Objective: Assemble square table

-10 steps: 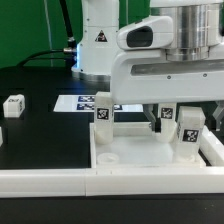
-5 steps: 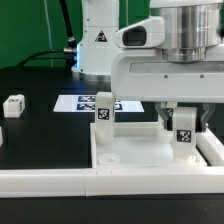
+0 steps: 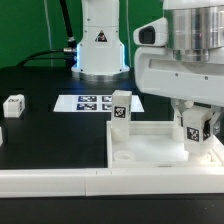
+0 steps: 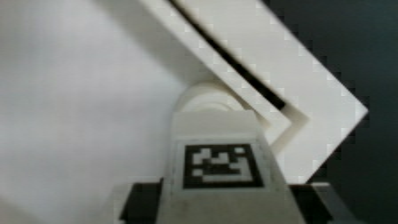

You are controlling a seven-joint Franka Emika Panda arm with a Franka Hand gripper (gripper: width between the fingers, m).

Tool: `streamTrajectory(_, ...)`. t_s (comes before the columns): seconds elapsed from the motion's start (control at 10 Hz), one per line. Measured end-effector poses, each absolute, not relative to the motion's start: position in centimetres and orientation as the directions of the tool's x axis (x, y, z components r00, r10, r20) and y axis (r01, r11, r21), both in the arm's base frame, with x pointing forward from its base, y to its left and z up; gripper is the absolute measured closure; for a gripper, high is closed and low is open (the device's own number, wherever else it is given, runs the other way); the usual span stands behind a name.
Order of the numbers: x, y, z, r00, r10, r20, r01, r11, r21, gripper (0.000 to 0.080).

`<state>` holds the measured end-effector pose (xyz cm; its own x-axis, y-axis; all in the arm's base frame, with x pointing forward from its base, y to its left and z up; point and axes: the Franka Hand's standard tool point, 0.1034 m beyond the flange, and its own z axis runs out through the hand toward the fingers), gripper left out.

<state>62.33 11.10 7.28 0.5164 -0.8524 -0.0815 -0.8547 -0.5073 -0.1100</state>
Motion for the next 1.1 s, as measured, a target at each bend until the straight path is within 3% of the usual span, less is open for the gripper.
streamTrajectory(0.3, 62.5, 12.7, 7.1, 0.192, -0.974, -0.121, -0.978, -0.179, -0.111, 0.0512)
streamTrajectory(0.6, 62.5, 13.9, 6.9, 0.027, -0.990, -0.137, -0.995, -0.014, -0.098, 0.0512)
streamTrajectory(0.7, 62.5, 13.9, 6.9, 0.038, -0.990, -0.136, -0.995, -0.025, -0.099, 0.0512)
streamTrajectory(0.8, 62.5, 13.9, 6.9, 0.091, -0.987, -0.130, -0.991, -0.077, -0.105, 0.0444)
streamTrajectory(0.9, 62.4, 13.6, 7.0, 0.194, -0.974, -0.120, -0.979, -0.183, -0.093, 0.0276)
streamTrajectory(1.0, 62.5, 13.5, 7.5, 0.324, -0.940, -0.108, -0.945, -0.318, -0.069, 0.0276)
streamTrajectory(1.1, 62.7, 13.5, 7.9, 0.493, -0.866, -0.089, -0.870, -0.490, -0.057, 0.0173)
